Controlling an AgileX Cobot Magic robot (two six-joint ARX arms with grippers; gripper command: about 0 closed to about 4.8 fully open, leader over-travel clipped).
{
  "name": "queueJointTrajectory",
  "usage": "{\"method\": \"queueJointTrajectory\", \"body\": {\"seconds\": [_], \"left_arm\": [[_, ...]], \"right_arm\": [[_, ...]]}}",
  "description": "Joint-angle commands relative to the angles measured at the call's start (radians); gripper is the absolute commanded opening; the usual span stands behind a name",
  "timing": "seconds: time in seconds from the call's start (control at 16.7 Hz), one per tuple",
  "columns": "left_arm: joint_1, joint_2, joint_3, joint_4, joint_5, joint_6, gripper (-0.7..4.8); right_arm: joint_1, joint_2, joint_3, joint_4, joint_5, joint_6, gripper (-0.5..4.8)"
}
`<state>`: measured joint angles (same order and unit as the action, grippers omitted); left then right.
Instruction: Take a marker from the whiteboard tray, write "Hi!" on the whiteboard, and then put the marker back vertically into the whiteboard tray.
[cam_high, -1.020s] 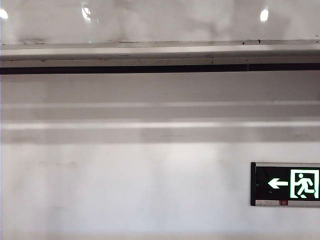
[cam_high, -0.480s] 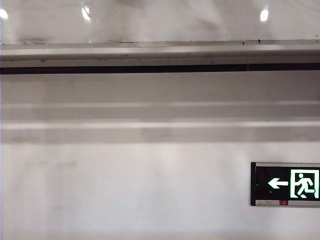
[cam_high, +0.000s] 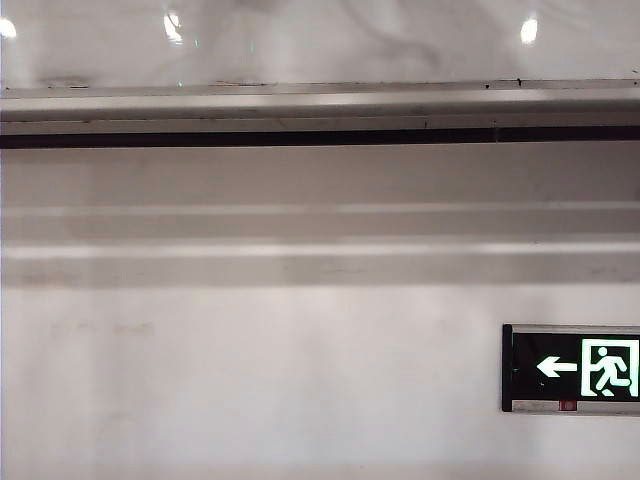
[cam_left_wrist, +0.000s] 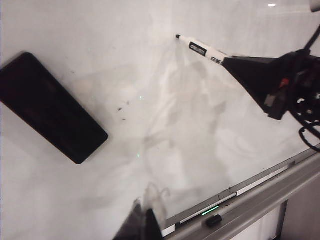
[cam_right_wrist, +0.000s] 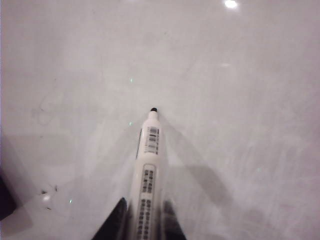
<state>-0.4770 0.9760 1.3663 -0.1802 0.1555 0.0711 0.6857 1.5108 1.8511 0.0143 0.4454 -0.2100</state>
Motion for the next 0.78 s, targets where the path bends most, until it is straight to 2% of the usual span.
{"method": "queueJointTrajectory", "body": {"seconds": [0.06,0.48,0.78], "left_arm": [[0.0,-0.002,0.003,0.011,0.006,0.0,-0.06],[0.0,-0.002,0.003,0.011,0.006,0.0,-0.07],[0.0,-0.002,0.003,0.01,0.006,0.0,-0.06]], "right_arm": [[-0.002,-0.002,0.007,-0.031,0.009,0.0,-0.01],[0.0,-0.002,0.006,-0.216,0.009,0.058,-0.01],[0.0,-0.003,0.007,-0.263,0.009,0.057,-0.01]]}}
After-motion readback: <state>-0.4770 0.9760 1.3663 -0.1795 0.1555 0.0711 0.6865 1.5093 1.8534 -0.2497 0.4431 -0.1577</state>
